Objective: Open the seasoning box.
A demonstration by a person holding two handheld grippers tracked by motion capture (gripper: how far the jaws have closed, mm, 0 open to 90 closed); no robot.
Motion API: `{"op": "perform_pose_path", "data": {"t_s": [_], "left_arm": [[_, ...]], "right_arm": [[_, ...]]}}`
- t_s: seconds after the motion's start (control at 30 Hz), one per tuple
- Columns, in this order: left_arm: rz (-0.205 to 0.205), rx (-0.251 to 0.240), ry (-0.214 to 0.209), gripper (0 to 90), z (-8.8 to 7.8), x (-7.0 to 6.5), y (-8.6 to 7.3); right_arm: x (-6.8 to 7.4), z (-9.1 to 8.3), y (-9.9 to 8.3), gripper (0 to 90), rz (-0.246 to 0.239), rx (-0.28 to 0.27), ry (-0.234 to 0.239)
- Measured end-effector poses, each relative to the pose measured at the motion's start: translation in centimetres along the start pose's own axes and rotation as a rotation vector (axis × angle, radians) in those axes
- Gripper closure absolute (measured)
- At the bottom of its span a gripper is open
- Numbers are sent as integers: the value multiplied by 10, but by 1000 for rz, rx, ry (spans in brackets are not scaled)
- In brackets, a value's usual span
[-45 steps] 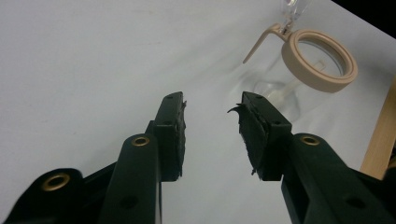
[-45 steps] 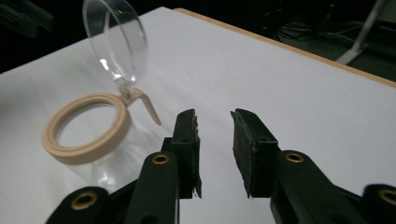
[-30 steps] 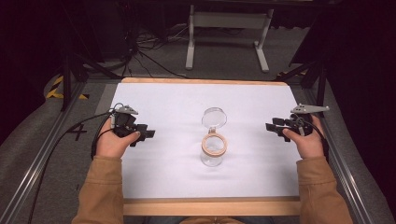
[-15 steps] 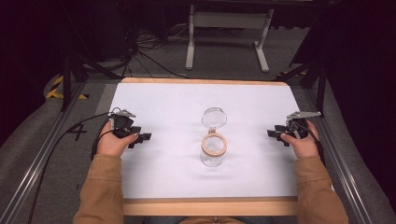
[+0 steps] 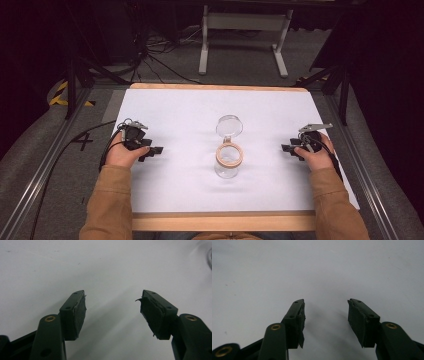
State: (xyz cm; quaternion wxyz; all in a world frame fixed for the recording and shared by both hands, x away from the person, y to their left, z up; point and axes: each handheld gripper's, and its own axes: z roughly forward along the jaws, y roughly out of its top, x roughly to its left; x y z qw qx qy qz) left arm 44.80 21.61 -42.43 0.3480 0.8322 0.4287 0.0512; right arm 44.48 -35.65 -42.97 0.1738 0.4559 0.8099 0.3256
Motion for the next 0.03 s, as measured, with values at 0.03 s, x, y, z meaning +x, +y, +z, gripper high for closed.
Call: {"op": "perform_pose_path", "data": {"t_s": [0.03], "left_arm": [[-4,-5,-4,375,0,-1,1]], "right_arm": [[0,0,0,484,-3,-3,-2]]}}
